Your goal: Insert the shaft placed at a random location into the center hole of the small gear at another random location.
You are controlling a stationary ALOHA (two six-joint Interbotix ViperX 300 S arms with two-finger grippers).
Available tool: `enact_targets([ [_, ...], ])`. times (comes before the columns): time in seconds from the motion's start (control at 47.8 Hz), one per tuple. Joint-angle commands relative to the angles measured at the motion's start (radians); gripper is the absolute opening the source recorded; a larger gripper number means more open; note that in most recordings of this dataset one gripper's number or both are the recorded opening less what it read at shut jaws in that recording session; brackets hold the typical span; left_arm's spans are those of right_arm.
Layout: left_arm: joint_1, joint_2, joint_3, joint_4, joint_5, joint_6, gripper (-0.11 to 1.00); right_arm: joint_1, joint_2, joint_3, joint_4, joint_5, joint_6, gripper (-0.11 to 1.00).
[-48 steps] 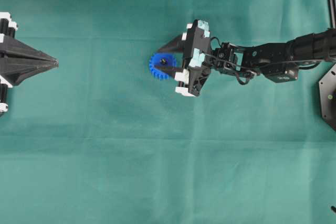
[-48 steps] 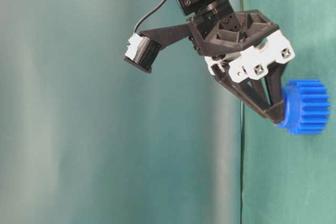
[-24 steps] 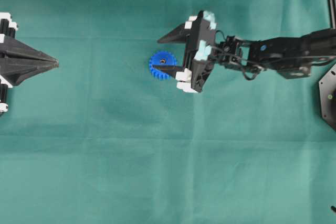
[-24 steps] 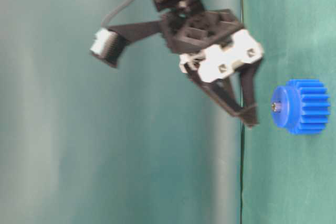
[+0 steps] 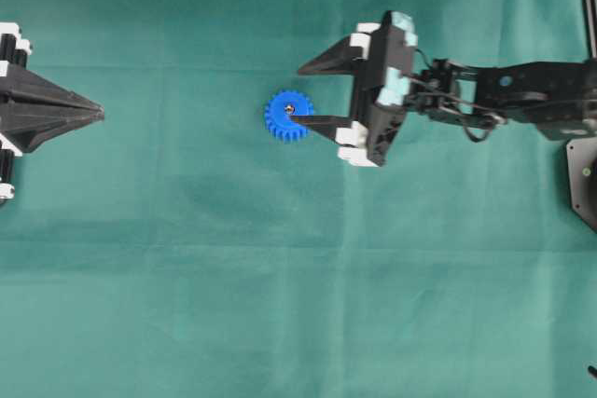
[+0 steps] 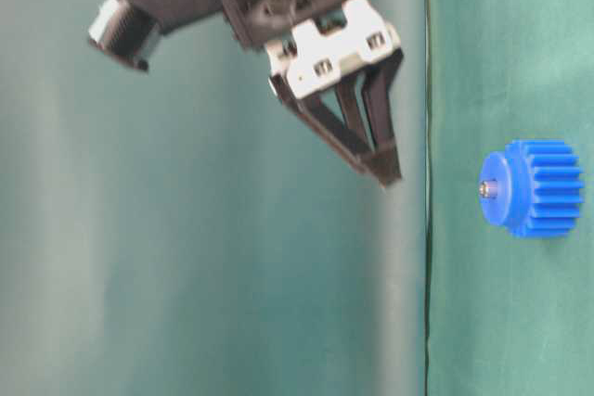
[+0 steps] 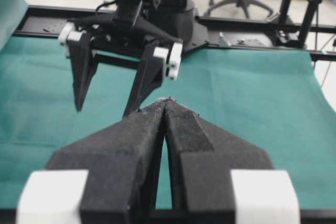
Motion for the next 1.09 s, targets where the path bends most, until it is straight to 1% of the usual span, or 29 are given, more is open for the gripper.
enact_targets([
  [0.0, 0.000, 0.002, -0.009, -0.003, -0.003, 0.000, -0.01, 0.006, -0.072, 0.029, -0.002, -0.005, 0.002, 0.78],
  [0.272, 0.002, 0.002, -0.006, -0.003, -0.005, 0.000, -0.01, 0.009, -0.267, 0.207, 0.000, 0.000, 0.009, 0.78],
  [0.461, 0.000, 0.002, -0.006, -0.003, -0.005, 0.000, -0.01, 0.011, -0.376, 0.288, 0.006, 0.029, 0.012, 0.77],
  [0.628, 0.002, 0.002, -0.006, -0.003, -0.005, 0.000, -0.01, 0.011, -0.419, 0.311, 0.006, 0.046, 0.011, 0.77],
  [1.068, 0.002, 0.002, -0.006, -0.003, -0.005, 0.000, -0.01, 0.011, -0.419, 0.311, 0.006, 0.052, 0.011, 0.77],
])
